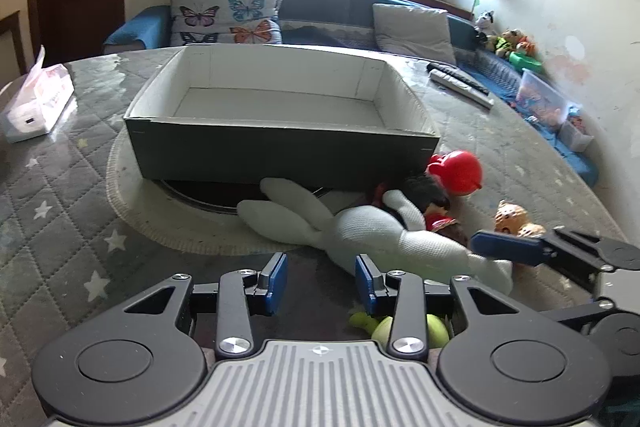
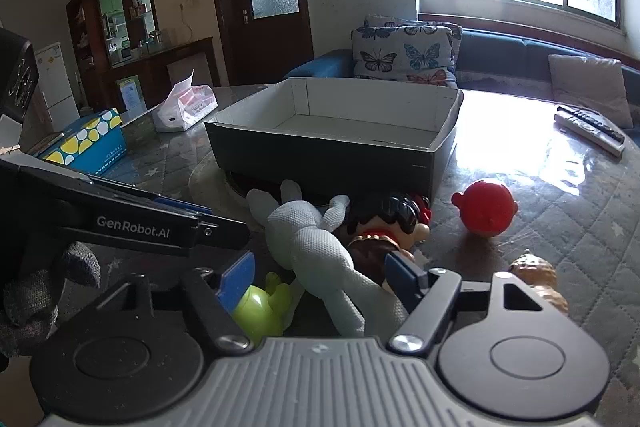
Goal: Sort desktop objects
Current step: 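Close both grippers on the white plush rabbit beside the box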
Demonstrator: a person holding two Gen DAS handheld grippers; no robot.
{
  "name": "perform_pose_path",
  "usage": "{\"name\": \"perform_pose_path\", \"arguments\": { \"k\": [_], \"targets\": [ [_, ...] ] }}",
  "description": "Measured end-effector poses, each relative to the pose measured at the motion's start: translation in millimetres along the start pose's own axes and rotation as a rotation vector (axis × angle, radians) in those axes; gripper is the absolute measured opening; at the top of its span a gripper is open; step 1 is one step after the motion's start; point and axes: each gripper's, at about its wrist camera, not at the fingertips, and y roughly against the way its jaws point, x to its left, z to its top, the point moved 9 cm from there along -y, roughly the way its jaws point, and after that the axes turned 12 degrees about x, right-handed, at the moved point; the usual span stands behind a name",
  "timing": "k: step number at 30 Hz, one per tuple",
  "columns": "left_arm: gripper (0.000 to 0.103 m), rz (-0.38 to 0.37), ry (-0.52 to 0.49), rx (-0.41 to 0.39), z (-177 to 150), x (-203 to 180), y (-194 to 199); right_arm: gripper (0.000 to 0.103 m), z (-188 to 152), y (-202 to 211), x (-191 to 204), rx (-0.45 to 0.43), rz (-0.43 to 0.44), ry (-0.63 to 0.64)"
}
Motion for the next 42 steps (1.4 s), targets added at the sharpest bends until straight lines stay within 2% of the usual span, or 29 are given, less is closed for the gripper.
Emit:
{"name": "perform_pose_path", "arguments": {
  "k": [6, 9, 13, 18, 25, 36, 42],
  "targets": [
    [0.04, -0.037, -0.012, 0.011, 7, -4, -4, 0.06, 1, -6, -1, 0.019, 0.007, 0.003],
    [0.04, -0.065, -0.011, 0.019, 12, -6, -8, 0.059, 2, -7, 1, 0.021, 0.008, 0.019],
    [0.04, -0.104, 0.006, 0.038, 17, -8, -11, 0.047, 3, -7, 4, 0.029, 0.017, 0.038],
    [0.042, -0.129, 0.034, 0.063, 22, -6, -17, 0.045, 4, -7, 11, 0.033, 0.017, 0.078],
    [0.041, -0.156, 0.066, 0.098, 19, 2, -22, 0.045, -3, -11, 24, 0.079, 0.072, 0.119],
    [0.044, -0.231, 0.168, 0.135, 25, 15, -30, 0.044, 6, -29, 21, 0.096, 0.071, 0.084],
    [0.051, -0.298, 0.239, 0.162, 23, 25, -42, 0.032, 5, -48, 18, 0.124, 0.053, 0.052]
  ]
}}
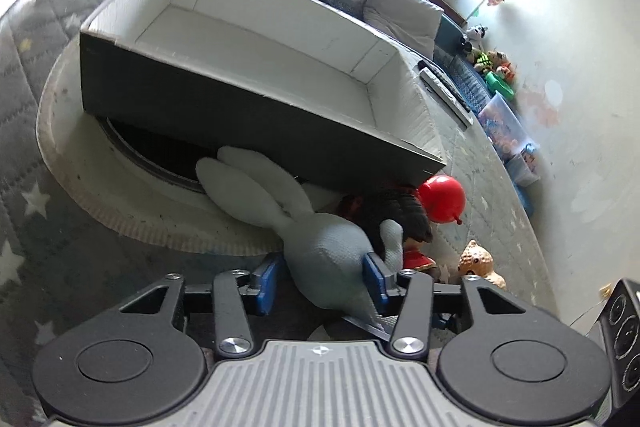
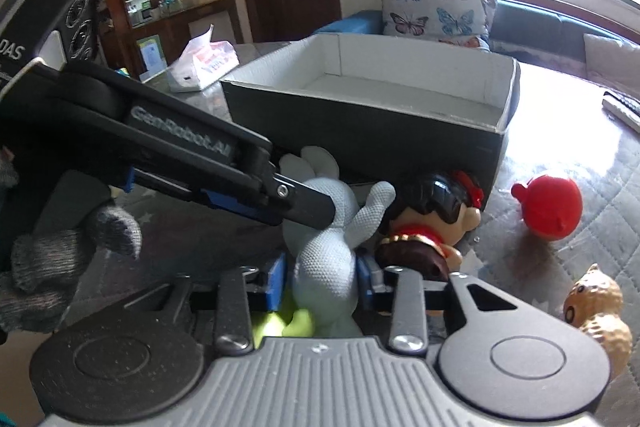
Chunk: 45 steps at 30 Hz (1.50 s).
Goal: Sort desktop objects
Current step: 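Close both grippers on the white plush rabbit beside the box, then lift the rabbit over the box rim, lower it inside, open both grippers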
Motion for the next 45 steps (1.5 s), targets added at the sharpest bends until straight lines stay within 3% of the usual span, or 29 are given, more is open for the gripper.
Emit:
{"name": "perform_pose_path", "arguments": {
  "k": [7, 13, 18, 24, 33, 45],
  "targets": [
    [0.04, -0.061, 0.013, -0.011, -5, -2, 10, 0.027, -3, 12, 0, -0.025, 0.026, -0.007],
    [0.04, -0.069, -0.056, -0.096, -4, -28, 47, 0.027, 6, 48, 8, -0.119, 0.027, 0.044],
    [0.04, -0.086, -0.114, -0.187, 23, -52, 71, 0.027, 36, 74, -2, -0.207, 0.011, 0.069],
    [0.04, -0.08, -0.127, -0.243, 75, -64, 67, 0.027, 86, 70, -24, -0.247, -0.031, 0.108],
    [0.04, -0.056, -0.073, -0.226, 142, -45, 30, 0.027, 141, 20, -59, -0.192, -0.023, 0.081],
    [0.039, -0.004, -0.002, -0.143, 155, -9, -19, 0.029, 148, -50, -87, -0.054, -0.05, 0.032]
  ]
}}
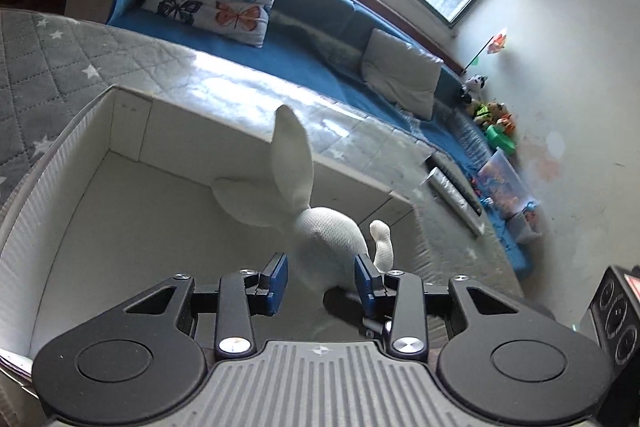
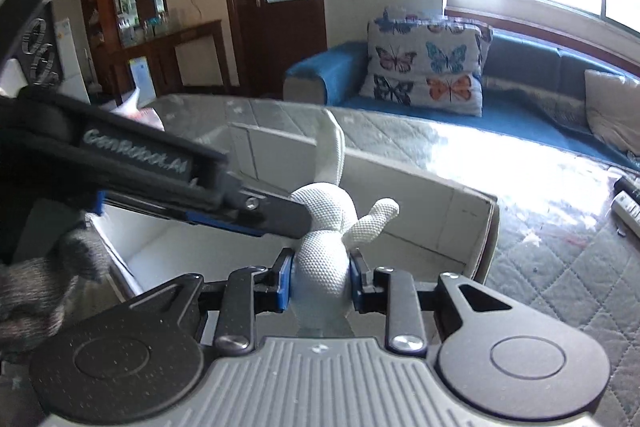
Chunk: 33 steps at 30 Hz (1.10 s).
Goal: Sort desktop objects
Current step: 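Lift the rabbit over the box rim, lower it inside, open both grippers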
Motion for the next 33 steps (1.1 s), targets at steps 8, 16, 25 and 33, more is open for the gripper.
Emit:
{"name": "perform_pose_path", "arguments": {
  "k": [8, 16, 25, 33],
  "targets": [
    [0.039, 0.002, 0.006, -0.01, -5, 1, 11, 0.041, 4, 6, -7, -0.026, -0.019, -0.011],
    [0.039, 0.016, -0.031, -0.026, -22, -13, 28, 0.051, -4, 48, -6, -0.099, -0.03, -0.026],
    [0.039, 0.025, -0.07, -0.029, -51, -26, 43, 0.063, -31, 91, 15, -0.145, -0.035, 0.002],
    [0.039, 0.022, -0.106, -0.025, -82, -33, 55, 0.068, -68, 107, 32, -0.14, -0.037, 0.023]
  ]
}}
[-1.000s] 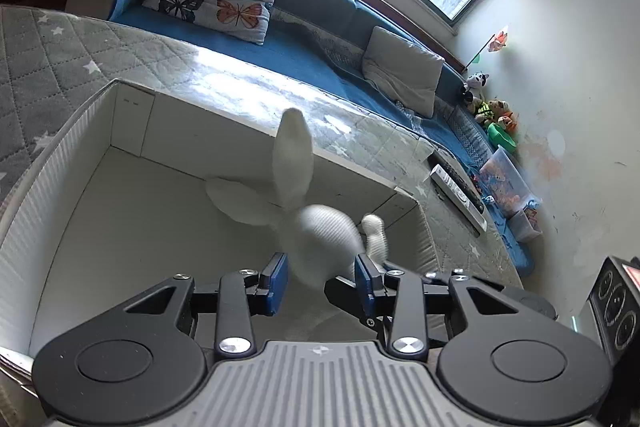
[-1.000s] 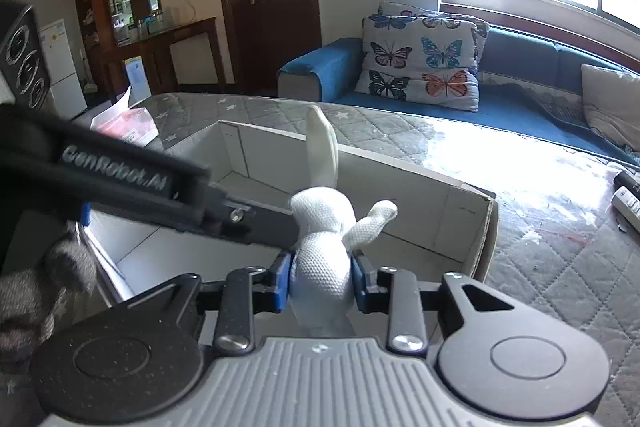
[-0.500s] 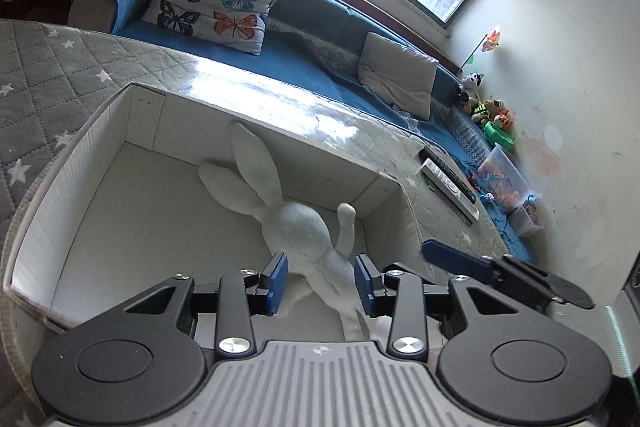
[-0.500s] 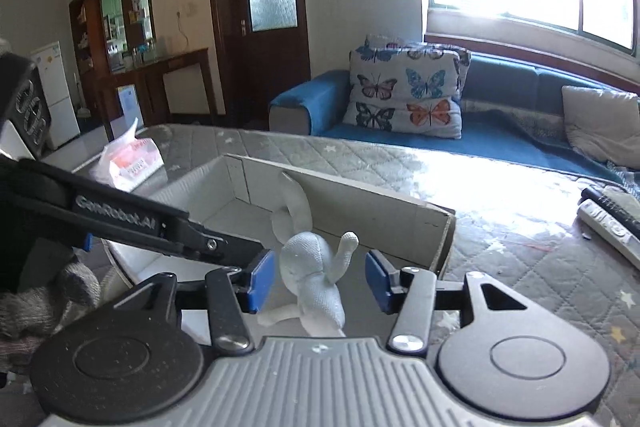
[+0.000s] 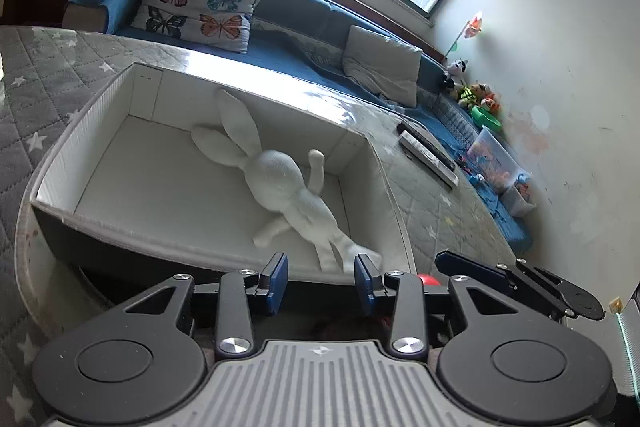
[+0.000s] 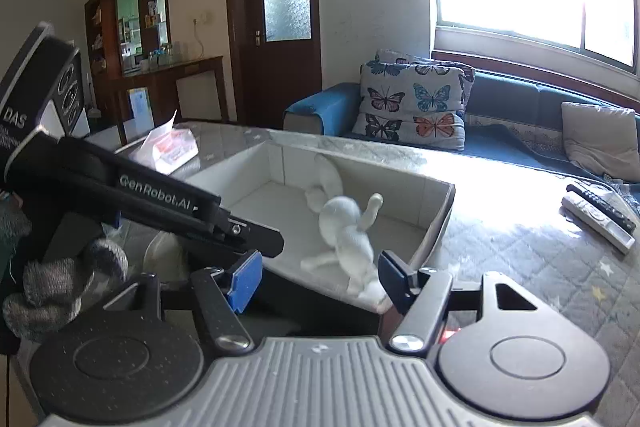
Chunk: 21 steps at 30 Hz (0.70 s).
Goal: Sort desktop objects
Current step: 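Lift the rabbit over the box rim, lower it inside, open both grippers, then move both grippers back out to the green alien toy on the table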
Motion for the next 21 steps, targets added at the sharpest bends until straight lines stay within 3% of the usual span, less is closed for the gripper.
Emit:
{"name": "perform_pose_path", "arguments": {
  "k": [5, 8, 21],
  "targets": [
    [0.039, 0.015, -0.011, 0.011, -20, 0, 3, 0.072, -21, 8, 11, 0.008, 0.002, 0.01],
    [0.039, 0.019, -0.01, 0.025, -33, 0, 5, 0.083, -33, 12, 15, 0.008, 0.003, 0.004],
    [0.039, 0.068, -0.014, 0.088, -84, 5, 6, 0.084, -76, 27, 31, 0.041, 0.055, -0.009]
  ]
}}
